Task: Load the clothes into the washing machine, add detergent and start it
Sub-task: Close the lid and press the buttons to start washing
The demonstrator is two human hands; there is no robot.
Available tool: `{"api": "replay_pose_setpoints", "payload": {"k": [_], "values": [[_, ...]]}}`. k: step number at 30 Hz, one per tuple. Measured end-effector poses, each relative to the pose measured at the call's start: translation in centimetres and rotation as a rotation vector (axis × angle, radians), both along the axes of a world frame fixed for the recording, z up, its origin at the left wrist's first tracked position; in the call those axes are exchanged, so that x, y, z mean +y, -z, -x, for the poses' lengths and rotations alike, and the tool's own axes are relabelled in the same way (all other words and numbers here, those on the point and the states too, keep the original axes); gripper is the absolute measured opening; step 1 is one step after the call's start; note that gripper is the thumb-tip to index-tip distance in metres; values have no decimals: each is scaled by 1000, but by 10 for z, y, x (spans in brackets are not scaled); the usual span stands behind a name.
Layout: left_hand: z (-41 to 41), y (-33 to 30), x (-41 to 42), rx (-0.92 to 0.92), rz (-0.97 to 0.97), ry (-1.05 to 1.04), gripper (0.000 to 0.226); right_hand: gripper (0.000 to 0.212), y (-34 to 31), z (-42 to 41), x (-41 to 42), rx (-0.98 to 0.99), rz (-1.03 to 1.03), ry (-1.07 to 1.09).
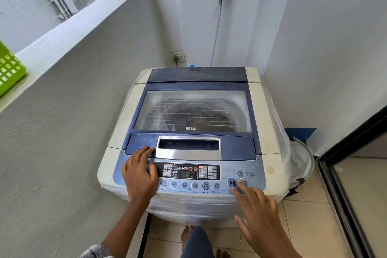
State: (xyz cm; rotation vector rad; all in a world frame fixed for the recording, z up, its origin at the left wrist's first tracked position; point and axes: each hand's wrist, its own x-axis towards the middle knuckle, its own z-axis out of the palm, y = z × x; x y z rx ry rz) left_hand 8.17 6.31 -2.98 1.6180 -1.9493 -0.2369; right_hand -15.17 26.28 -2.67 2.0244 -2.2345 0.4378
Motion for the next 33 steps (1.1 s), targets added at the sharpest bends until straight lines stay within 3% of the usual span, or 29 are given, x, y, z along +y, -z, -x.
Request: {"api": "replay_pose_setpoints", "payload": {"k": [6, 15, 33], "values": [[1, -2, 1, 18, 3, 10, 50, 80, 4, -4, 1, 67, -10, -55], [1, -3, 3, 34, -6, 15, 52, 100, 6, -12, 1, 131, -80, -23], [1, -6, 3, 42, 11, 24, 50, 100, 3, -16, -1, 126, -91, -16]]}}
